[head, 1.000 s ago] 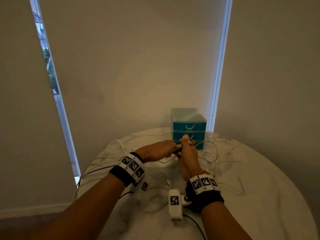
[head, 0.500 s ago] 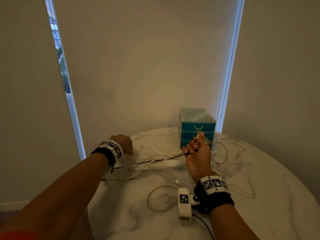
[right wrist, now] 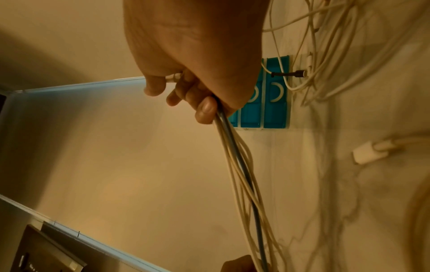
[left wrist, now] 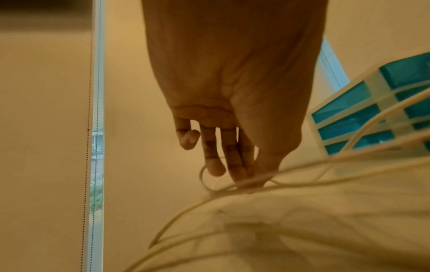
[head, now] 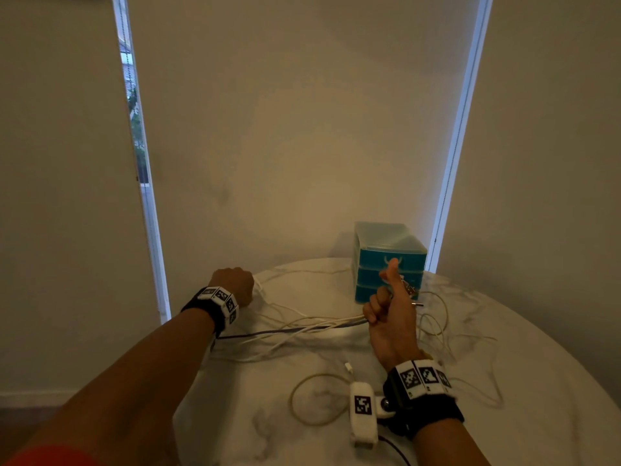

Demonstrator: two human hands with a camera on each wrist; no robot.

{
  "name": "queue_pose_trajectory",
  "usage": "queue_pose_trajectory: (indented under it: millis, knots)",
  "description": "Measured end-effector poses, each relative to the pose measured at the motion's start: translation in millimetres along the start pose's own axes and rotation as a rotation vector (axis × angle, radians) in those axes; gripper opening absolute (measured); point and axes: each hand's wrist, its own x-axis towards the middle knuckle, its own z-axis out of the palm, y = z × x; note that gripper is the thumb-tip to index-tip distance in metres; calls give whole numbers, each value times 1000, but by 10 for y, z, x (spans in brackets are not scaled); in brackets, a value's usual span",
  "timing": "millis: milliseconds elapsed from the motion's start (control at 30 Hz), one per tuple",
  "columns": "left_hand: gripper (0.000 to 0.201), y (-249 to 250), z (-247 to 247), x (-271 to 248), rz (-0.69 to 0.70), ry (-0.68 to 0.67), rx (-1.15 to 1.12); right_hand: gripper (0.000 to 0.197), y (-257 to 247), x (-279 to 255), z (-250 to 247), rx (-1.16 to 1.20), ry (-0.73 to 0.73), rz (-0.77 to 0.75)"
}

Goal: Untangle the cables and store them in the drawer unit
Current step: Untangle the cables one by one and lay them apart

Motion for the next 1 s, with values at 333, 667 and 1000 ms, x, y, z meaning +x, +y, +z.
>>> queue_pose_trajectory:
  millis: [333,667,1000]
  knots:
    - [51,-767,-76,-88,-644,-39,-1106,37,6,56,-91,72,71,36]
    - [65,3,-770,-314,45,222,-1228,52,23,35,230,149,-72,106]
    - [21,693,-482,-419,503,-506,-470,38,-289,198,308,46,-5,114]
